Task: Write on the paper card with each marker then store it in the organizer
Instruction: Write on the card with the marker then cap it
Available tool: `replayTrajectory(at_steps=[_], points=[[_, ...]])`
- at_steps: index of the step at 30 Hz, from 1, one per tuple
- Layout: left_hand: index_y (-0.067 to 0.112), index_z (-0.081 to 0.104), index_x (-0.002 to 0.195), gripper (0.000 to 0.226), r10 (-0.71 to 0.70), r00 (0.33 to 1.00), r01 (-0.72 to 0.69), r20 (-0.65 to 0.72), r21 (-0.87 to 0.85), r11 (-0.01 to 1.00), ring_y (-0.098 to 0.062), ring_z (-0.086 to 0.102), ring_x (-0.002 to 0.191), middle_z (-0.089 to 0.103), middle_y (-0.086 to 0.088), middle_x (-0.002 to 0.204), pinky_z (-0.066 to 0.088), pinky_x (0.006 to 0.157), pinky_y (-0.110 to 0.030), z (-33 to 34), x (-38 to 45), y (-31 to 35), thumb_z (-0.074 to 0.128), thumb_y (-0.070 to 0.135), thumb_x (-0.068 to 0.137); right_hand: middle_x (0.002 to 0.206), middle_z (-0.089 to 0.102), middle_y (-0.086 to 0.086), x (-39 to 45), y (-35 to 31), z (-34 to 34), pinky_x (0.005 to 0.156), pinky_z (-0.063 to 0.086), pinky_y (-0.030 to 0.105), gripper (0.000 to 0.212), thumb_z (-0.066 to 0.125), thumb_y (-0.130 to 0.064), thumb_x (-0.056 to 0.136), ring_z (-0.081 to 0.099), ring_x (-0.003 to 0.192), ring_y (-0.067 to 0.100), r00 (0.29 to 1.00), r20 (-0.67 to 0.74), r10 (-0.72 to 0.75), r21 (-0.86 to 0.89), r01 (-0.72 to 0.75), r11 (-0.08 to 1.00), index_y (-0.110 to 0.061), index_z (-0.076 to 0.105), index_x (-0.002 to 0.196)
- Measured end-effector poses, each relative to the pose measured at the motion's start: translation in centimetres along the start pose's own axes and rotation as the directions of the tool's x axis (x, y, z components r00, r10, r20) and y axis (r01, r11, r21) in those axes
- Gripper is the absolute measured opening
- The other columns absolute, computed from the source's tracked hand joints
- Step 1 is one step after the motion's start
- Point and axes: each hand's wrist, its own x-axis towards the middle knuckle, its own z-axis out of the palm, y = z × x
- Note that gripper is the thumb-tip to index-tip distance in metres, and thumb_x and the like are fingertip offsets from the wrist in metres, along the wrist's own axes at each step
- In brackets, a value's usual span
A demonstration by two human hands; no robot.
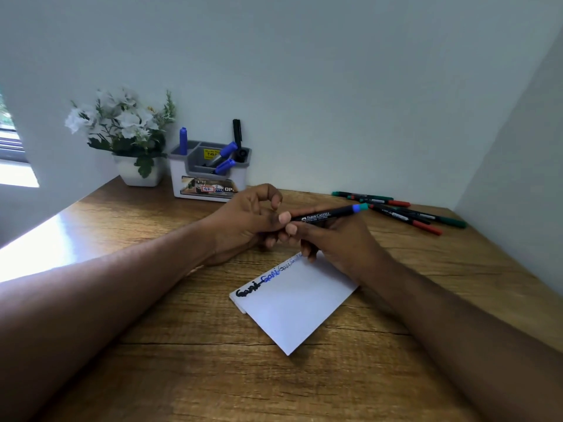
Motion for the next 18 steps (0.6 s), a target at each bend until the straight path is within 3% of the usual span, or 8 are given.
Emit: replayTrajectory(at_steps=[4, 7, 9, 12, 15, 18], points=[[0.010, 0.044, 0.084, 0.022, 0.017, 1.000, -0.018, -0.015, -0.022, 1.000, -0.015, 0.058, 0.051, 0.058, -0.006, 0.059, 0.043, 0.042, -0.020, 0.1, -0.1, -0.1, 0.063, 0.003, 0.076, 0.057, 0.068, 0.000, 0.3, 0.6, 0.2, 0.038, 0.041, 0.016, 0.009, 0.068, -0.012, 0.087, 0.055, 0.040, 0.006, 1.000, 0.002, 0.001, -0.010, -0.001, 1.000, -0.014, 0.074, 0.092], [0.009, 0.048, 0.092, 0.025, -0.005, 0.998, 0.004, -0.060, -0.014, 1.000, -0.016, 0.056, 0.053, 0.063, -0.008, 0.063, 0.041, 0.042, -0.019, 0.2, 0.0, 0.3, 0.066, 0.010, 0.075, 0.050, 0.060, -0.001, 0.6, 1.2, 0.0, 0.038, 0.039, 0.021, 0.009, 0.067, -0.021, 0.088, 0.051, 0.040, 0.013, 1.000, -0.001, -0.002, -0.087, 0.002, 0.996, -0.014, 0.072, 0.090], [0.009, 0.054, 0.088, 0.022, 0.011, 0.986, -0.011, -0.164, 0.004, 1.000, -0.014, 0.052, 0.053, 0.062, -0.006, 0.064, 0.041, 0.043, -0.018, -0.4, -0.1, 0.8, 0.068, 0.014, 0.072, 0.050, 0.055, 0.004, 0.9, 1.7, -0.3, 0.038, 0.040, 0.023, 0.022, 0.071, -0.019, 0.084, 0.049, 0.041, 0.016, 0.998, -0.041, 0.036, -0.047, -0.038, 0.998, -0.015, 0.069, 0.106], [0.012, 0.061, 0.083, 0.018, 0.028, 0.926, -0.061, -0.375, -0.078, 0.995, -0.011, 0.049, 0.056, 0.059, -0.003, 0.066, 0.044, 0.046, -0.016, -2.7, -0.9, 1.7, 0.071, 0.021, 0.070, 0.060, 0.056, 0.011, 1.1, 2.2, -0.5, 0.043, 0.045, 0.024, 0.042, 0.075, -0.014, 0.080, 0.051, 0.047, 0.015, 0.993, -0.008, 0.115, -0.009, -0.115, 0.993, -0.012, 0.063, 0.121], [0.013, 0.064, 0.081, 0.015, 0.088, 0.831, -0.191, -0.550, -0.133, 0.973, -0.008, 0.053, 0.054, 0.060, -0.002, 0.066, 0.046, 0.047, -0.016, -5.4, -2.1, 2.3, 0.070, 0.023, 0.073, 0.063, 0.060, 0.010, 1.4, 2.3, -0.1, 0.050, 0.048, 0.021, 0.025, 0.075, -0.013, 0.080, 0.054, 0.051, 0.011, 0.990, 0.026, 0.139, -0.085, -0.136, 0.987, -0.011, 0.070, 0.105], [0.012, 0.063, 0.080, 0.016, 0.116, 0.755, -0.315, -0.646, -0.201, 0.927, -0.009, 0.054, 0.047, 0.061, -0.004, 0.060, 0.048, 0.047, -0.018, -7.1, -3.1, 2.9, 0.062, 0.026, 0.088, 0.063, 0.064, 0.004, 2.4, 1.7, 0.6, 0.054, 0.049, 0.022, 0.012, 0.075, -0.017, 0.082, 0.058, 0.055, 0.010, 0.988, 0.034, 0.152, -0.186, -0.143, 0.972, -0.013, 0.073, 0.093]])
